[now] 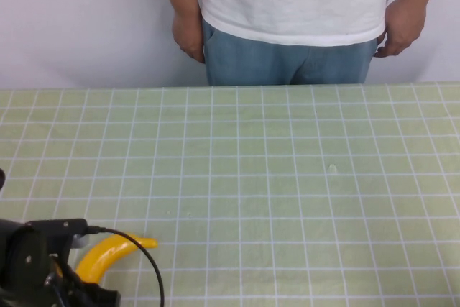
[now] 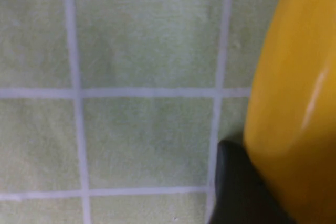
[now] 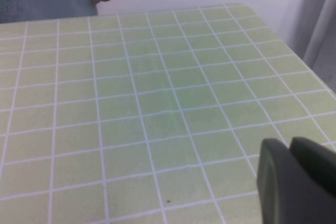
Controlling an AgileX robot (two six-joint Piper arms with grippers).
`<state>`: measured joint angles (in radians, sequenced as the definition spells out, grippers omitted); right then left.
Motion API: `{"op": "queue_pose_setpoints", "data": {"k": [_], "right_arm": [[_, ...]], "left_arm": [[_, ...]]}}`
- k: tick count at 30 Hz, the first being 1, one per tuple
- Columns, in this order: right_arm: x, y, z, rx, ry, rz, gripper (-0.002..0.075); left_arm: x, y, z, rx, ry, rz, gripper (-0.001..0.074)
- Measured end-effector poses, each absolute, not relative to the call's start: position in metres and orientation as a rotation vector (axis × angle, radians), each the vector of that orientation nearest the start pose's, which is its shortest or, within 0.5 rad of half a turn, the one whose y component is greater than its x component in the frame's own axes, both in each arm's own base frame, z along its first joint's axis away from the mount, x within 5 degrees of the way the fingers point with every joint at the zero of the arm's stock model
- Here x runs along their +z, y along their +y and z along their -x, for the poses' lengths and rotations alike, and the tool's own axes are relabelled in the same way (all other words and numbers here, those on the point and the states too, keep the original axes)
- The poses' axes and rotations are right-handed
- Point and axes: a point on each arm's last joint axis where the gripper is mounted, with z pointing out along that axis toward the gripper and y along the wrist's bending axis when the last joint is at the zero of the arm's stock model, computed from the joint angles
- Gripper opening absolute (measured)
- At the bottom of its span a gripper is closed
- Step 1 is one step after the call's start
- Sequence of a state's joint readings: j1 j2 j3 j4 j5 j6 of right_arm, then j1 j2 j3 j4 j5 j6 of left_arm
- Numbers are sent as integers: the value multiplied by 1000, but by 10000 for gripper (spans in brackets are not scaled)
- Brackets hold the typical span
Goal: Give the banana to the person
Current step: Pick up the banana, then hand the grabbed banana to the person
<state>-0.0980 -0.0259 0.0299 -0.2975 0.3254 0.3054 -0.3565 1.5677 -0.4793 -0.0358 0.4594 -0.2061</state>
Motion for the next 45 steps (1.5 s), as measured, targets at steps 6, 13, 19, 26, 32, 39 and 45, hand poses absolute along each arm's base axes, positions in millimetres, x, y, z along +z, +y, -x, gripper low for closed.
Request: {"op": "queue_pose_setpoints", "data": {"k": [6,13,19,26,32,39,45], "right_arm": [[176,-14,-52,-138,1792,-175,-9],[176,-14,-52,-138,1792,-175,-9],[176,-14,-52,-138,1792,-175,-9],[176,-14,-52,-138,1792,-175,-9],[176,-14,-52,-138,1792,-175,-9],[176,-14,-52,-138,1792,-175,-9],[176,-14,-52,-138,1792,-175,-9]], "left_arm": [[130,-80,-206,-93,2993,-288,286],[181,-120,-243,-145,2814,-531,286],[248,-171,-275,-184,2588,-708,286],[286,-215,-314,-139,2515,-875,286],[268,-239,-337,-84,2620,-970,286],[277,-244,-343,-89,2603,-971,286],[277,-243,-342,-72,2610,-981,286]]}}
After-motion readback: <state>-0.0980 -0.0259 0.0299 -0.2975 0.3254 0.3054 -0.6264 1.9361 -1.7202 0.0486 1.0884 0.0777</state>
